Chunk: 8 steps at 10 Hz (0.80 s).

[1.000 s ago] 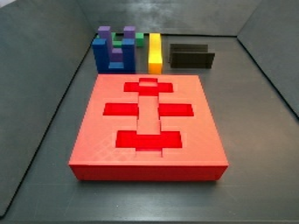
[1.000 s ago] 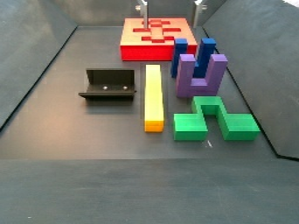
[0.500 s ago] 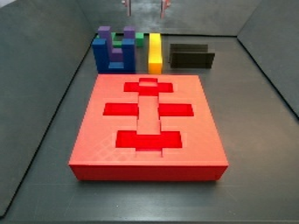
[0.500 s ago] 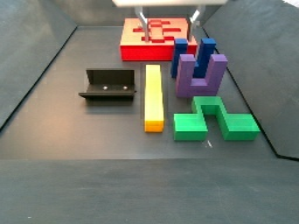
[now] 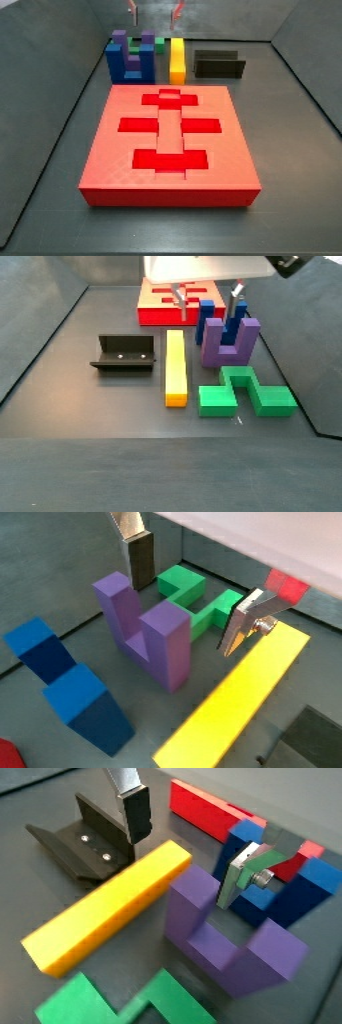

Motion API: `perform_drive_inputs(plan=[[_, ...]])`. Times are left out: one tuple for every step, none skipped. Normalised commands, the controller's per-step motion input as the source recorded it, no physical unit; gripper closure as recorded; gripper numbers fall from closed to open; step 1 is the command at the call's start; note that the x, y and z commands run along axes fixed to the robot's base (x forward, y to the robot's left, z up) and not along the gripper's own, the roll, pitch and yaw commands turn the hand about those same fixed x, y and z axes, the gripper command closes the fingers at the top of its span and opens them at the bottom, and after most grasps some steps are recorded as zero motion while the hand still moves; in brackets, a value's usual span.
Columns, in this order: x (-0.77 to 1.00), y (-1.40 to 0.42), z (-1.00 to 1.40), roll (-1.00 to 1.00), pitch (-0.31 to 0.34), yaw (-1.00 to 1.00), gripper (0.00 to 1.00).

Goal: Pick up the purple object. Move up. Move to above the board. Insert the purple object.
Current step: Pick up the purple object.

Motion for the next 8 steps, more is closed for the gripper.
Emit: perform_drive_inputs(plan=[[-0.05, 0.00, -0.23, -0.02, 0.000, 0.00, 0.00], [0.00, 0.00, -0.25, -0.01, 0.000, 0.00, 0.00], [0.00, 0.00, -0.34, 0.00, 0.000, 0.00, 0.00], [-0.05, 0.00, -0.31, 0.00, 0.000, 0.00, 0.00], [-0.07, 0.00, -0.29, 0.00, 0.000, 0.00, 0.00], [-0.10, 0.00, -0.32, 0.00, 0.000, 0.00, 0.00], [-0.08, 0.00, -0.35, 0.00, 0.000, 0.00, 0.00], [0.00, 0.00, -0.32, 0.00, 0.000, 0.00, 0.00]])
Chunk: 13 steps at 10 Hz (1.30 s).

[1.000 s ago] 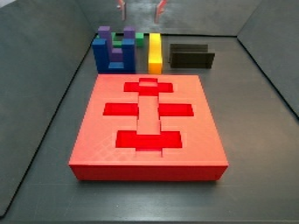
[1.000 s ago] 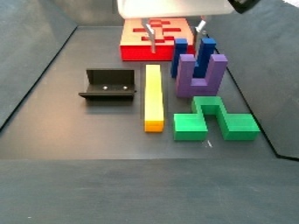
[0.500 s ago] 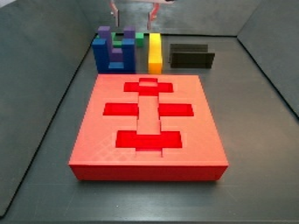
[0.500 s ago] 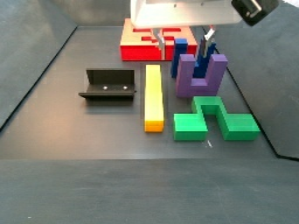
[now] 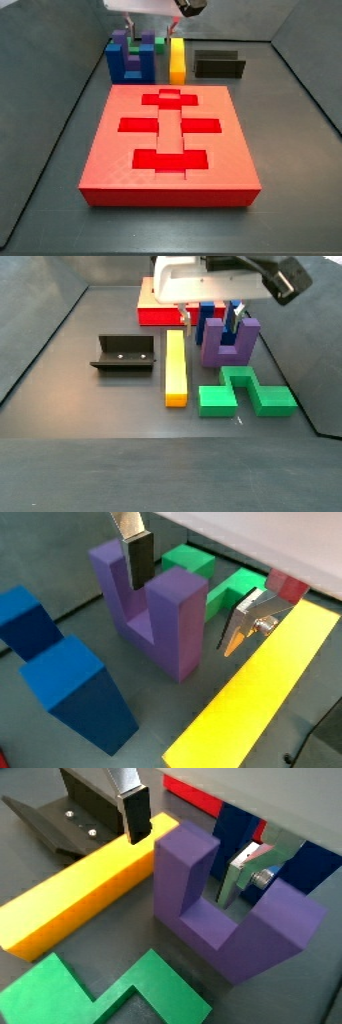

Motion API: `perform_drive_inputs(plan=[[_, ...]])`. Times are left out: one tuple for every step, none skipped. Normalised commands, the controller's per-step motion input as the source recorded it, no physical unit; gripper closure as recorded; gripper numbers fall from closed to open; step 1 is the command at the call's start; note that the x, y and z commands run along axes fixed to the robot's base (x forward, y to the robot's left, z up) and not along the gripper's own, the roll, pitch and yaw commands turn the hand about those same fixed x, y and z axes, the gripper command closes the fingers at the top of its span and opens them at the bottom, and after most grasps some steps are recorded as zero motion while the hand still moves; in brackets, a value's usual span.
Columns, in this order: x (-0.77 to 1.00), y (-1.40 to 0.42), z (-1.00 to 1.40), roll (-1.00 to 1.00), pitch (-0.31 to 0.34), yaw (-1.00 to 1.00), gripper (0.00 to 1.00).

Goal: Pick up the purple object. Move up. Move to above the board. Insert the purple object.
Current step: Pick up the purple object.

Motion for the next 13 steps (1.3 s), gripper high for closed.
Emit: perform_drive_inputs(plan=[[0.00, 0.00, -0.30, 0.00, 0.000, 0.00, 0.00], [0.00, 0.00, -0.15, 0.00, 0.000, 0.00, 0.00], [0.00, 0.00, -0.02, 0.00, 0.000, 0.00, 0.00], [-0.03, -0.07, -0.06, 0.00, 0.000, 0.00, 0.00], [0.00, 0.00, 0.00, 0.00, 0.000, 0.00, 1.00], [0.00, 0.00, 0.00, 0.00, 0.000, 0.00, 1.00], [0.00, 0.00, 0.00, 0.00, 0.000, 0.00, 1.00], [0.00, 0.00, 0.00, 0.00, 0.000, 0.00, 1.00], [0.00, 0.00, 0.00, 0.00, 0.000, 0.00, 1.00], [0.00, 0.00, 0.00, 0.00, 0.000, 0.00, 1.00], [0.00, 0.00, 0.00, 0.00, 0.000, 0.00, 1.00], [0.00, 0.00, 0.00, 0.00, 0.000, 0.00, 1.00], [0.00, 0.00, 0.00, 0.00, 0.000, 0.00, 1.00]])
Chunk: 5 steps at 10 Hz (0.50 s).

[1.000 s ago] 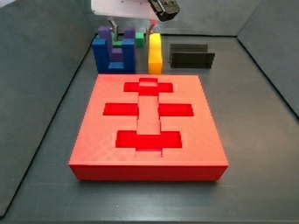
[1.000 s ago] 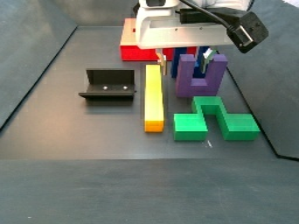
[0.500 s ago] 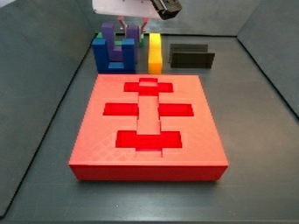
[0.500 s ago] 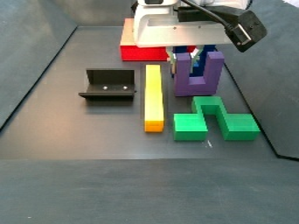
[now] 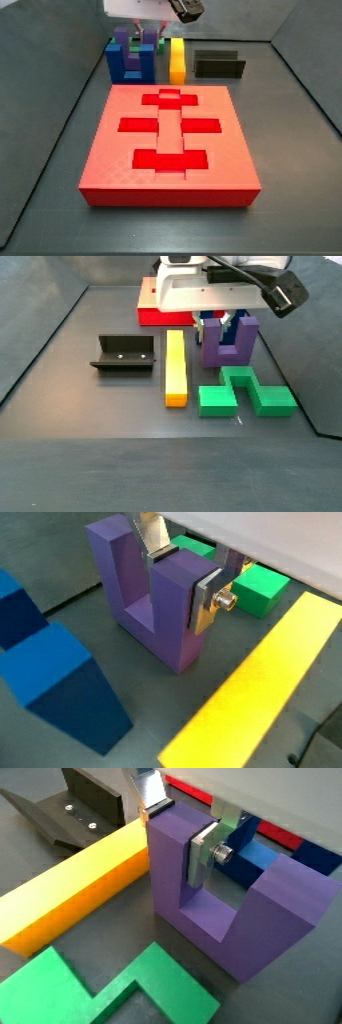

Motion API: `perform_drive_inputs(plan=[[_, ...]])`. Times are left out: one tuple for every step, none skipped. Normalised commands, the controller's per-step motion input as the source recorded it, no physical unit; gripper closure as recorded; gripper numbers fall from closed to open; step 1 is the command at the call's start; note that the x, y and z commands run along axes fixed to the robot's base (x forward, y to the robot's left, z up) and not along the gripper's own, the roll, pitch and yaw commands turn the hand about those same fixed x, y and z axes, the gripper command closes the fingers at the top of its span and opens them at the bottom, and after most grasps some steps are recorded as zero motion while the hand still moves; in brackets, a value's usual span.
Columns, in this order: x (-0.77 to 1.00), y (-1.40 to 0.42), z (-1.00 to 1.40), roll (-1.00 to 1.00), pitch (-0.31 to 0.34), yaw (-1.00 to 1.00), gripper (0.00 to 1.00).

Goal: Pick up the purple object. Move up. Move to above the board. Insert the purple object.
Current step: Pick up the purple object.

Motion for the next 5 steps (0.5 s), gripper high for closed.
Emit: perform_drive_inputs(plan=[[0.00, 0.00, 0.00, 0.00, 0.000, 0.00, 1.00], [0.00, 0.00, 0.00, 0.00, 0.000, 0.00, 1.00], [0.00, 0.00, 0.00, 0.00, 0.000, 0.00, 1.00], [0.00, 0.00, 0.00, 0.00, 0.000, 0.00, 1.00], [0.00, 0.00, 0.00, 0.00, 0.000, 0.00, 1.00]])
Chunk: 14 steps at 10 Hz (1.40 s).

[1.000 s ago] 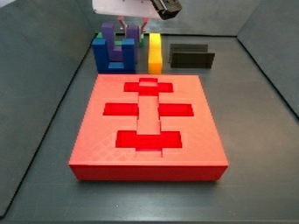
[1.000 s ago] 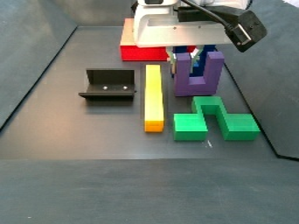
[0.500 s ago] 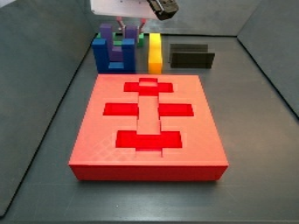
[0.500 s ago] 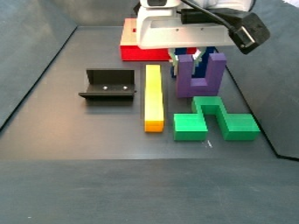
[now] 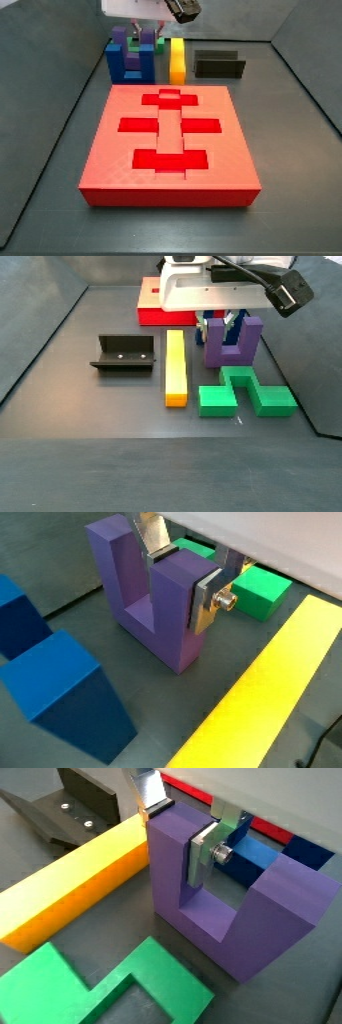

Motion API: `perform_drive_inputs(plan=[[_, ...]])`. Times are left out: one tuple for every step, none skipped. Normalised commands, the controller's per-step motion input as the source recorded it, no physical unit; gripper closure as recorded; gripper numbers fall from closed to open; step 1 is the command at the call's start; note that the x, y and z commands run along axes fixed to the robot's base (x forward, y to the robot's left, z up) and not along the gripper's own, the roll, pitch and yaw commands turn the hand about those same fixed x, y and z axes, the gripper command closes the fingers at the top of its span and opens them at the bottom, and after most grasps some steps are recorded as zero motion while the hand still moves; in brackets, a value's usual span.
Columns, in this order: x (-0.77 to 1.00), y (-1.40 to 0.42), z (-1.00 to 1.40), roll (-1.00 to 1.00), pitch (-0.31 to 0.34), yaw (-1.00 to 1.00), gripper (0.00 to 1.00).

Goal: Pick up the purple object. Move up. Move to above the board. Insert the purple object.
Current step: Pick up the purple object, then move up, then move to above the board.

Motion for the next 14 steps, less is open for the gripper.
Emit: perform_drive_inputs(plan=[[0.00, 0.00, 0.00, 0.00, 0.000, 0.00, 1.00], [0.00, 0.00, 0.00, 0.00, 0.000, 0.00, 1.00], [0.00, 0.00, 0.83, 0.00, 0.000, 0.00, 1.00], [-0.01, -0.02, 0.84, 0.00, 0.000, 0.04, 1.00], [-0.07, -0.03, 0.62, -0.01, 0.018, 0.05, 1.00], [-0.02, -0.02, 0.23, -0.01, -0.012, 0.02, 1.00], [0.00, 0.00, 1.40, 0.00, 0.000, 0.00, 1.00], [-0.02, 0.00, 1.40, 0.00, 0.030, -0.01, 1.00], [-0.05, -0.01, 1.40, -0.01, 0.014, -0.01, 1.00], [-0.03, 0.00, 1.40, -0.02, -0.005, 0.00, 1.00], [0.05, 0.00, 1.40, -0.04, 0.045, -0.01, 1.00], [0.03, 0.00, 0.82, -0.05, 0.090, -0.01, 1.00], [0.02, 0.00, 0.44, -0.05, 0.063, -0.01, 1.00], [0.03, 0.00, 0.26, -0.05, 0.042, 0.00, 1.00]])
